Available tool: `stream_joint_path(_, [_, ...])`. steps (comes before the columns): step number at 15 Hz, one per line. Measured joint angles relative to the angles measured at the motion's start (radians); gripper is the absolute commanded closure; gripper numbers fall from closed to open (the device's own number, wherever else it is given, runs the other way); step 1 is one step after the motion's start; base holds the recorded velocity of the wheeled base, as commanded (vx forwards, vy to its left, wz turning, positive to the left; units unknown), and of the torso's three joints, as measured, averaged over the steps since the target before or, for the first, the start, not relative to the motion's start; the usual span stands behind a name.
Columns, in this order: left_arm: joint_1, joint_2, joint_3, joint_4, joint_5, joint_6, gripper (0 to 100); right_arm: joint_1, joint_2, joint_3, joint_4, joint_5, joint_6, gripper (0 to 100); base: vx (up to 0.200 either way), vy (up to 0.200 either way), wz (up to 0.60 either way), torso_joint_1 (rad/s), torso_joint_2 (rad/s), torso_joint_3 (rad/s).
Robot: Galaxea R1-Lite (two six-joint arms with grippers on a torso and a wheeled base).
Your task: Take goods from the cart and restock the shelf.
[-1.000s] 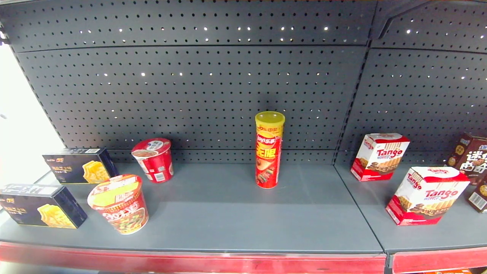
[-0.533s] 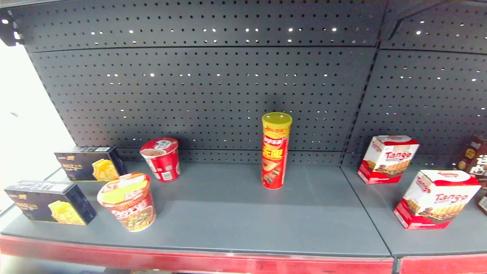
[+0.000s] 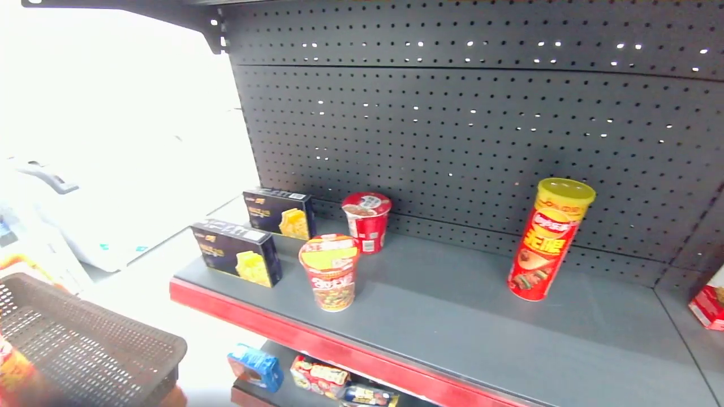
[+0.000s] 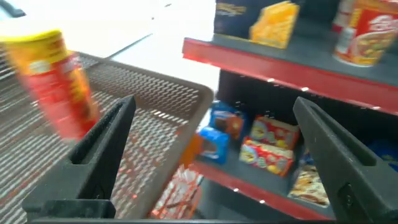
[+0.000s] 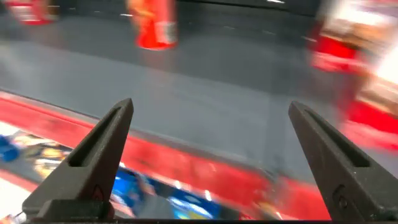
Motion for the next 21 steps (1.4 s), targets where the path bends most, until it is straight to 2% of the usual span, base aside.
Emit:
stream_joint_path(9, [0.0, 0.0, 0.0, 0.001, 0.0, -0.001, 0, 0.0, 0.0, 0.0, -0.001, 0.0, 0.0, 0, 0.0, 0.0, 0.6, 0.003, 0.01, 0.004])
stream_joint_path(17, [-0.001, 0.0, 0.0, 0.0, 0.001, 0.0, 0, -0.001, 0.0, 0.001, -0.002, 0.0, 0.001, 0, 0.0, 0.0, 0.0, 0.0, 0.0, 0.0])
stream_joint_path(18, [0.0, 0.0, 0.0, 0.0, -0.002, 0.008, 0, 0.0, 0.0, 0.001, -0.002, 0.0, 0.001, 0, 0.0, 0.0, 0.0, 0.0, 0.0, 0.0])
stream_joint_path(21, [0.0, 0.0, 0.0, 0.001, -0.011, 0.074, 0, -0.001, 0.0, 0.001, -0.002, 0.0, 0.001, 0, 0.0, 0.0, 0.0, 0.0, 0.0, 0.0])
